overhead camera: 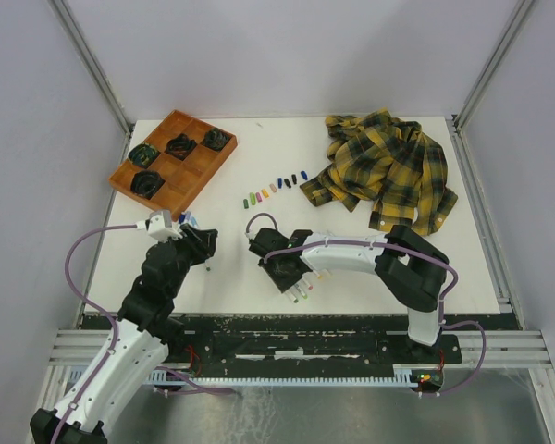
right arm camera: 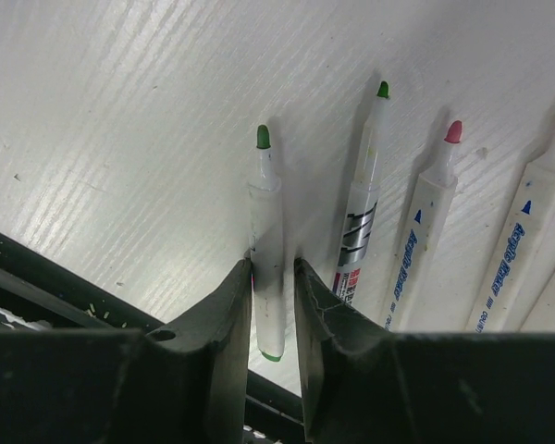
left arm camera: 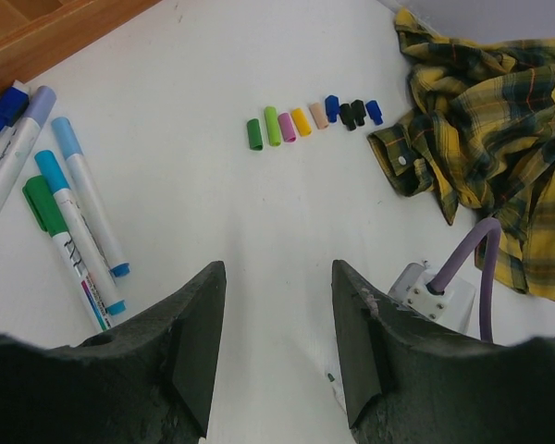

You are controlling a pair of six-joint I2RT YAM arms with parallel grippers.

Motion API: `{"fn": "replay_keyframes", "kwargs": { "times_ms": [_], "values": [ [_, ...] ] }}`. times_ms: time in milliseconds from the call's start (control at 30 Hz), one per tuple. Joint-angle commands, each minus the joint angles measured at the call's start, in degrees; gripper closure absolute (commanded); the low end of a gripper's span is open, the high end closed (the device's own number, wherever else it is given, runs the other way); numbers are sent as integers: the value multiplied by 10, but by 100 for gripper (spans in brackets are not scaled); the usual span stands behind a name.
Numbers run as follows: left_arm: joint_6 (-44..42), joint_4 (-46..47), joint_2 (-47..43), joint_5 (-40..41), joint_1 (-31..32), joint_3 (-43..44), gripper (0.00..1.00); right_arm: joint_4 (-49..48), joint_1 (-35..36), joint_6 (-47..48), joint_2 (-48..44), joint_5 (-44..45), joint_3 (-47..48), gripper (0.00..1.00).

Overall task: Open the pen caps
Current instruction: Place the pen at the center of the board.

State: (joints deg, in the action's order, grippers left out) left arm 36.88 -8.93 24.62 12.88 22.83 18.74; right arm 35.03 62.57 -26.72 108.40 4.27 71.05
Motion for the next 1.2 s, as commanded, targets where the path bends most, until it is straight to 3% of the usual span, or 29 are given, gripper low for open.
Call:
{"fn": "replay_keyframes", "kwargs": {
  "times_ms": [0, 767, 1033, 1167],
  "values": [
    [21, 8, -5, -12, -3, 9, 44, 5, 4, 5, 7, -1, 17, 68],
    [24, 30, 24, -31, -2, -5, 44, 14, -7, 74, -81, -36, 50, 64],
    [14, 51, 112, -32, -3, -4, 44, 68, -55, 238, -130, -176, 81, 64],
    [0, 55, 172, -12, -3, 9, 44, 86, -111, 319, -174, -317, 60, 64]
  ]
}}
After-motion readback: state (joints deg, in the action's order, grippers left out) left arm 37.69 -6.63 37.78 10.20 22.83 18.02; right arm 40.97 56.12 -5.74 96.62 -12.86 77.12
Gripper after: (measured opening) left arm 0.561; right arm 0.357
